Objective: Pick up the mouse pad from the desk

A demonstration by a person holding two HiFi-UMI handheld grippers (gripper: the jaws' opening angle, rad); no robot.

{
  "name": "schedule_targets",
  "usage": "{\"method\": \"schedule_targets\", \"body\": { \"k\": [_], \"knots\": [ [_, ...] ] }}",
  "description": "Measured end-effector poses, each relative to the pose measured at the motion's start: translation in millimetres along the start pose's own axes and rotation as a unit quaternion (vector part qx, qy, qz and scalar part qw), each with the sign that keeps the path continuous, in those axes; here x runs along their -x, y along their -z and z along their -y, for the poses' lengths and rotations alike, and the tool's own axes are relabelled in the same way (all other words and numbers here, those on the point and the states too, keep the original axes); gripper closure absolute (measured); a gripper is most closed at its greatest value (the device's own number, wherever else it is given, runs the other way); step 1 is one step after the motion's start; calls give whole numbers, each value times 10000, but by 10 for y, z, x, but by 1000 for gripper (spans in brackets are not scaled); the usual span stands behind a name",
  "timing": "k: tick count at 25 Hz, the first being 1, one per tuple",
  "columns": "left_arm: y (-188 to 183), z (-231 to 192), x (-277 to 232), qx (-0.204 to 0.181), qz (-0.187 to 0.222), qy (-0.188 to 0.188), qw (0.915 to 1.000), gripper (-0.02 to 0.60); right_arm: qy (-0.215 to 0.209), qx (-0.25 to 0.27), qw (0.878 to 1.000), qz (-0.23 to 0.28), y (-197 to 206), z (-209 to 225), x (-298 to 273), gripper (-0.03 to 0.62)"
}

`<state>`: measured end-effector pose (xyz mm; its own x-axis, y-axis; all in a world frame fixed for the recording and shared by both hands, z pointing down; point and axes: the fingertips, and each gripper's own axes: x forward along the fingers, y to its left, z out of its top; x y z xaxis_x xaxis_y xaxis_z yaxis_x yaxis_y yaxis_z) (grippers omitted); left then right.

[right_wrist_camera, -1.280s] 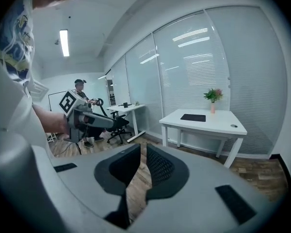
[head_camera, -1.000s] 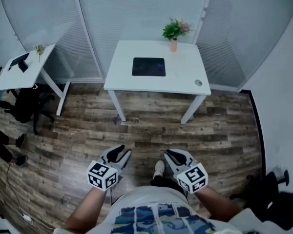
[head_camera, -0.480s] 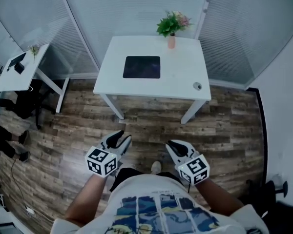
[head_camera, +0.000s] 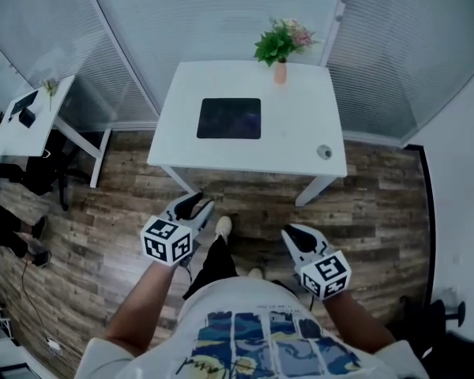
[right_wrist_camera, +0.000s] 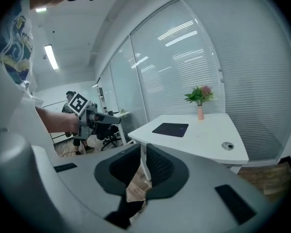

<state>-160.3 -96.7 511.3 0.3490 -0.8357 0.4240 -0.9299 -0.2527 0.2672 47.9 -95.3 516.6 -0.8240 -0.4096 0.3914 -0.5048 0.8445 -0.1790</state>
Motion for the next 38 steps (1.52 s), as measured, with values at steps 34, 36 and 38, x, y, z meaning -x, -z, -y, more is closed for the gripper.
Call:
{"method": "schedule_targets", "body": {
  "k": [34, 36, 38],
  "knots": [
    [-711, -3436, -3019, -250, -1286, 13, 9914, 426, 1804, -861, 9795, -250, -841, 1291, -1895, 559],
    [-710, -3526, -3144, -265, -1342, 3, 9906, 425, 1903, -915, 9770, -289, -815, 1323, -1902, 559],
    [-714, -3616, -3278, -301, -1388, -3, 9899, 425, 2000, -966, 9745, -332, -800, 1358, -1909, 557]
  ]
}}
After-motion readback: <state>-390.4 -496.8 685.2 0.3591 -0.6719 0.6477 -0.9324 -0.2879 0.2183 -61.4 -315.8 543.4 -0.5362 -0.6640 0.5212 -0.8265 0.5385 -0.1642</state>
